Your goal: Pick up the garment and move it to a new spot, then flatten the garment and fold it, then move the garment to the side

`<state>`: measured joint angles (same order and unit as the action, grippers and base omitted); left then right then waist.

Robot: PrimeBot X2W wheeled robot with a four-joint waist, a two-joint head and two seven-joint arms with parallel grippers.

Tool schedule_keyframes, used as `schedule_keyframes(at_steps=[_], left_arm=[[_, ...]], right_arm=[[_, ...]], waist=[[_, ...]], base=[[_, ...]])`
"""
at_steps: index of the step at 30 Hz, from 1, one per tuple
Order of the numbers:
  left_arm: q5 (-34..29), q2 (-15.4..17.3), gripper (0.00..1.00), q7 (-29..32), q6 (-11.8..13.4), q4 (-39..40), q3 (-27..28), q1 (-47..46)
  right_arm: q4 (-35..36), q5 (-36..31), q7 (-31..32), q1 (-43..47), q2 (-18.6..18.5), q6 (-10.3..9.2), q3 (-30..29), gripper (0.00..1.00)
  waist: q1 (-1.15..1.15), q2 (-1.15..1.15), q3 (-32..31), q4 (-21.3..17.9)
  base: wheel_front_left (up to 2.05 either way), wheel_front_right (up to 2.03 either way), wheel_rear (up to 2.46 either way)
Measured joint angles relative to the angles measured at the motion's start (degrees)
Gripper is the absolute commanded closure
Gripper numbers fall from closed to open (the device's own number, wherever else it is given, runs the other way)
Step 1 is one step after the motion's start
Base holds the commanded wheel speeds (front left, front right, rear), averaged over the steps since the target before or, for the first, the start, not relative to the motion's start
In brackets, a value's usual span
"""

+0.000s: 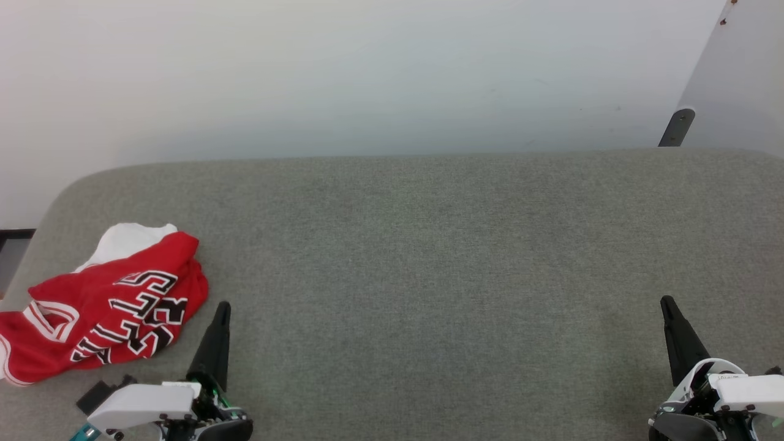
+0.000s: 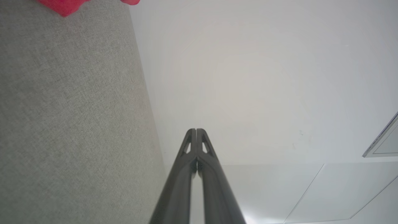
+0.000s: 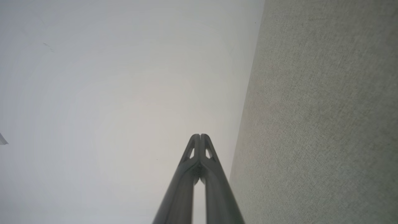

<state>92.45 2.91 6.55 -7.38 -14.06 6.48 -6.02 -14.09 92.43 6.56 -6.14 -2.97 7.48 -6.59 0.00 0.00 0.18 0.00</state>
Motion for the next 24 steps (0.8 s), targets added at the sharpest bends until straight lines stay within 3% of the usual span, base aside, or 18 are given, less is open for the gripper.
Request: schedule_keyframes(at_steps=[7, 8, 24], left_arm=[[0.0, 0.0, 1.00, 0.0, 0.0, 0.0, 0.0, 0.0], [0.0, 0.0, 0.00, 0.0, 0.0, 0.0, 0.0, 0.0], [-2.8, -0.2, 0.00, -2.6, 0.2, -3.0, -1.2, 3.1]], right_arm=[[0.0, 0.0, 0.0, 0.0, 0.0, 0.00, 0.0, 1.00], [0.0, 0.0, 0.0, 0.0, 0.0, 0.00, 0.0, 0.00], [-3.7, -1.9, -2.4, 2.0, 0.0, -0.02, 1.1, 0.00]], waist=[[0.00, 0.00, 0.0, 0.0], [0.00, 0.00, 0.0, 0.0], [0.00, 0.00, 0.0, 0.1]], base=[[0.00, 0.00, 0.00], [0.00, 0.00, 0.00], [0.00, 0.00, 0.00]])
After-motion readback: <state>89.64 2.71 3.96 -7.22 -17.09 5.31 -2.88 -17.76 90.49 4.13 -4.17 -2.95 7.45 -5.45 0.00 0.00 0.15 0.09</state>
